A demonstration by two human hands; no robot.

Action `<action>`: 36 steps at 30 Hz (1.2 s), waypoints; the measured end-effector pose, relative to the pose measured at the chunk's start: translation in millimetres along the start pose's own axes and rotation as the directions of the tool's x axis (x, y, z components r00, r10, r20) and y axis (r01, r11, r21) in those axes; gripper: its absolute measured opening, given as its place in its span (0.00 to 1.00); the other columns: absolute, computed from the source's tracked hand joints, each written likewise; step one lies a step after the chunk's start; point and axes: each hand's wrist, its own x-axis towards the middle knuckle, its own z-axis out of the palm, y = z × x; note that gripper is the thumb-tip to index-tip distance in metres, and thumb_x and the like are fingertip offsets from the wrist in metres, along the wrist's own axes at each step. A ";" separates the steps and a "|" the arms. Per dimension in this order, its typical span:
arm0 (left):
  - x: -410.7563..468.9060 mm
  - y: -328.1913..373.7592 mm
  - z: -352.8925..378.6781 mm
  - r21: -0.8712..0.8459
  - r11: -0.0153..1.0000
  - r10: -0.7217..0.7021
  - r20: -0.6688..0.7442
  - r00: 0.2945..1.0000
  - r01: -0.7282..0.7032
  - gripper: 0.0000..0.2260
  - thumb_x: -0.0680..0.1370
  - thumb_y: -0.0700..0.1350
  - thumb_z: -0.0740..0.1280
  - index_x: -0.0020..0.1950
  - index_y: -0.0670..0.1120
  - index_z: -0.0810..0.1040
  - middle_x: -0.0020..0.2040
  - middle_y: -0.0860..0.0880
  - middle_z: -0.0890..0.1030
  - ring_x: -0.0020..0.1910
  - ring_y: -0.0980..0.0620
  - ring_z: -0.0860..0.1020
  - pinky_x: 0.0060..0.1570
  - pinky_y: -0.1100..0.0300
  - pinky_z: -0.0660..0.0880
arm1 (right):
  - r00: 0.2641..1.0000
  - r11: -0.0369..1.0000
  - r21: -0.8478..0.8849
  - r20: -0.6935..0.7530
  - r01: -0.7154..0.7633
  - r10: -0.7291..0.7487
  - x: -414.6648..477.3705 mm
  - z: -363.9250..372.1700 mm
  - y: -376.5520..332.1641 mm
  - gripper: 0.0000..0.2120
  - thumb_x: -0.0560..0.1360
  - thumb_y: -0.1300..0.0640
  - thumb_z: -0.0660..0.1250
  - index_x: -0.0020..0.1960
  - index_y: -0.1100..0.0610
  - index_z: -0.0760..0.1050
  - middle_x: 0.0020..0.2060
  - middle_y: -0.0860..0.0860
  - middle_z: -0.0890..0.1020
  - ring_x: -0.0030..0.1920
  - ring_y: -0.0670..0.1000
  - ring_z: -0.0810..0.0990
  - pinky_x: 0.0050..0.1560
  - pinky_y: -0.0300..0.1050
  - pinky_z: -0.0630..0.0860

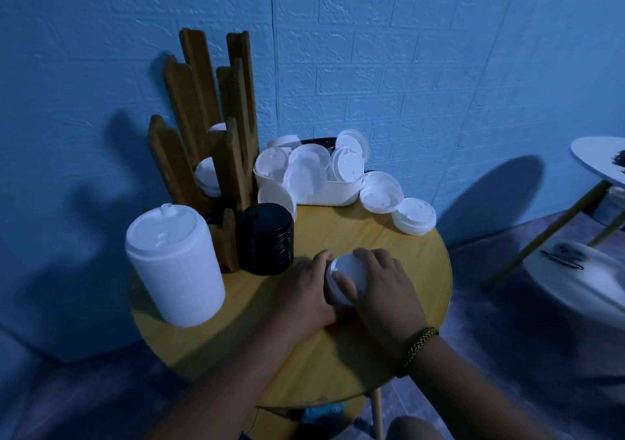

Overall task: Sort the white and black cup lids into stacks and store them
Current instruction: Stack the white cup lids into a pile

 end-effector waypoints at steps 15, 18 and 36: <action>-5.2 1.5 -4.4 -0.019 0.997 0.079 -0.029 0.996 -0.080 0.43 0.67 0.65 0.77 0.77 0.60 0.62 0.69 0.55 0.72 0.69 0.55 0.68 0.61 0.60 0.66 | 0.968 0.964 -0.088 -0.047 -0.249 0.246 80.9 -26.7 94.8 0.30 0.79 0.39 0.63 0.76 0.52 0.64 0.77 0.57 0.60 0.76 0.60 0.60 0.71 0.58 0.63; -5.7 1.4 -5.2 -0.032 0.997 0.072 -0.030 0.997 -0.073 0.43 0.67 0.65 0.77 0.77 0.60 0.61 0.69 0.55 0.71 0.69 0.56 0.67 0.63 0.59 0.67 | 0.953 0.947 -0.120 0.025 -0.297 0.302 98.2 -32.6 114.7 0.35 0.77 0.37 0.65 0.78 0.48 0.58 0.80 0.56 0.51 0.79 0.60 0.51 0.73 0.61 0.60; -4.0 -0.1 -3.5 -0.024 0.998 0.062 -0.040 0.997 -0.063 0.44 0.66 0.65 0.78 0.78 0.62 0.61 0.69 0.56 0.71 0.68 0.56 0.68 0.65 0.58 0.67 | 0.997 0.982 0.178 -0.038 -0.065 0.073 49.9 -19.0 94.0 0.32 0.69 0.44 0.78 0.67 0.50 0.70 0.69 0.49 0.67 0.65 0.53 0.71 0.67 0.50 0.71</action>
